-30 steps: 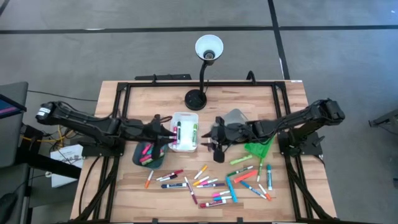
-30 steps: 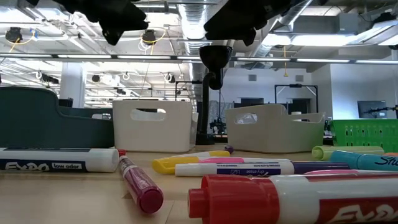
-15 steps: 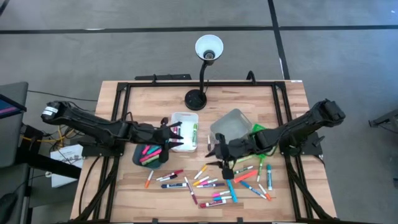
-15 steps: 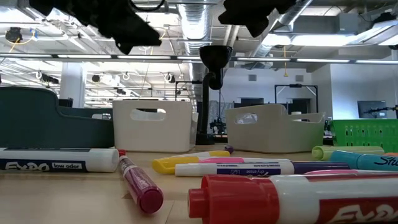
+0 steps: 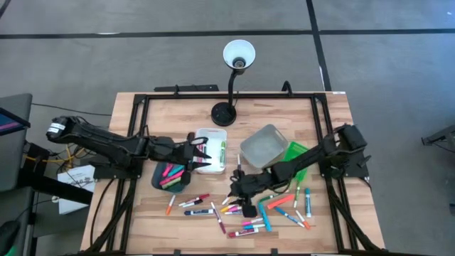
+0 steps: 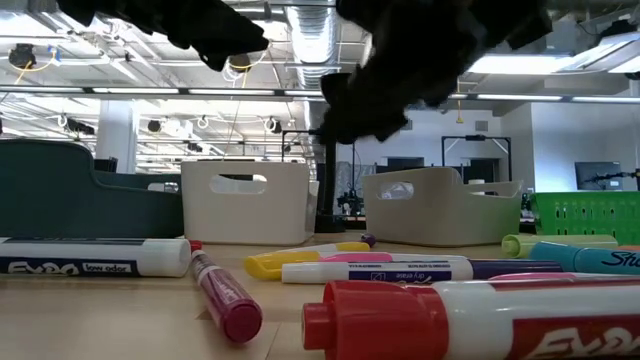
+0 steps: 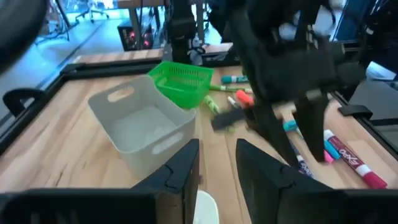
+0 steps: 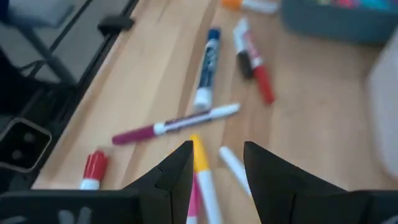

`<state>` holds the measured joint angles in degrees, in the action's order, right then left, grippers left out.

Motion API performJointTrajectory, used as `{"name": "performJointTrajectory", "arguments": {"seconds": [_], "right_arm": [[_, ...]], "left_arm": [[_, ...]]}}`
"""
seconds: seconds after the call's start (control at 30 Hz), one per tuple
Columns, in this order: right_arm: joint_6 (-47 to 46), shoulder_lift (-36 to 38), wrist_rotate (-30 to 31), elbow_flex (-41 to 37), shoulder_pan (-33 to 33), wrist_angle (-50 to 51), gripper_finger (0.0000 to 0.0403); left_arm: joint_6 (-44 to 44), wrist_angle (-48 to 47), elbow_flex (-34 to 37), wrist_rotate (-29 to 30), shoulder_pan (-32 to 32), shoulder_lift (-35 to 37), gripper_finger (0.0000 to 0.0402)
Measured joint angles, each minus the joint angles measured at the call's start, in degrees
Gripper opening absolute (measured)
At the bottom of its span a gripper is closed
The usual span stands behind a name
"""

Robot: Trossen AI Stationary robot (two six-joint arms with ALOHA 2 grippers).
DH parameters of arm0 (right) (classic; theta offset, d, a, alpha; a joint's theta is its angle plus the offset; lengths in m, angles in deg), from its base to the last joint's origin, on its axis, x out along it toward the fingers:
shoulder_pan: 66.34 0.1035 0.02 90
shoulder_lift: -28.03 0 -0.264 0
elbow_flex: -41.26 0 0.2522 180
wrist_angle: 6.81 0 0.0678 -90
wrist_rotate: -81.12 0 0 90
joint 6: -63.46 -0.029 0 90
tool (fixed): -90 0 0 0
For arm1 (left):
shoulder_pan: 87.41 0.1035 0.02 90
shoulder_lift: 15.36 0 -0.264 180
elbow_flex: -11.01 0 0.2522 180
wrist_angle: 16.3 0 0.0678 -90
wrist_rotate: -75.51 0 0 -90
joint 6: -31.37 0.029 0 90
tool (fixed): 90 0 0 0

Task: Pick & Place Markers
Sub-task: Put the top yellow mini marker into the green bin

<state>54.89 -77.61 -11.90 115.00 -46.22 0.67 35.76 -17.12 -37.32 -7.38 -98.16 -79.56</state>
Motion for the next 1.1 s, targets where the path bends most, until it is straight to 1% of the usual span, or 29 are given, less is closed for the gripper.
{"name": "performJointTrajectory", "arguments": {"seconds": [0.13,0.27,0.4,0.53,0.63,0.9,0.97,1.0,1.1], "right_arm": [[0.00,-4.32,-1.54,0.85,-0.11,0.92,0.0132],[0.08,-6.76,-1.53,2.54,-1.08,2.18,0.0136],[4.30,-7.07,-1.25,3.14,-1.91,2.74,0.0134],[8.80,-6.99,0.39,3.20,-1.88,5.07,0.0133],[10.09,-6.99,0.40,3.18,-1.88,5.76,0.0135],[10.70,-8.13,0.40,3.17,-2.50,5.77,0.0144],[10.71,-8.52,0.46,3.08,-2.90,6.01,0.0146],[10.70,-9.08,0.43,3.25,-3.20,4.67,0.0146],[10.67,-9.71,0.36,3.09,-3.81,4.74,0.0142]], "left_arm": [[0.07,0.15,0.00,-2.72,2.24,0.00,0.0102],[-0.01,1.54,0.00,-2.87,3.60,-0.02,0.0102],[-0.08,2.64,0.00,-2.86,3.81,0.00,0.0100],[0.00,3.51,0.00,-2.89,3.78,0.02,0.0102],[1.18,3.49,0.00,-2.89,3.78,0.00,0.0117],[1.36,4.22,0.02,-2.88,3.78,-0.98,0.0189],[1.36,4.48,0.02,-2.88,3.78,-0.94,0.0198],[1.36,4.48,0.02,-2.89,3.78,-0.96,0.0200],[1.36,5.31,0.00,-2.87,3.78,-1.02,0.0202]]}}
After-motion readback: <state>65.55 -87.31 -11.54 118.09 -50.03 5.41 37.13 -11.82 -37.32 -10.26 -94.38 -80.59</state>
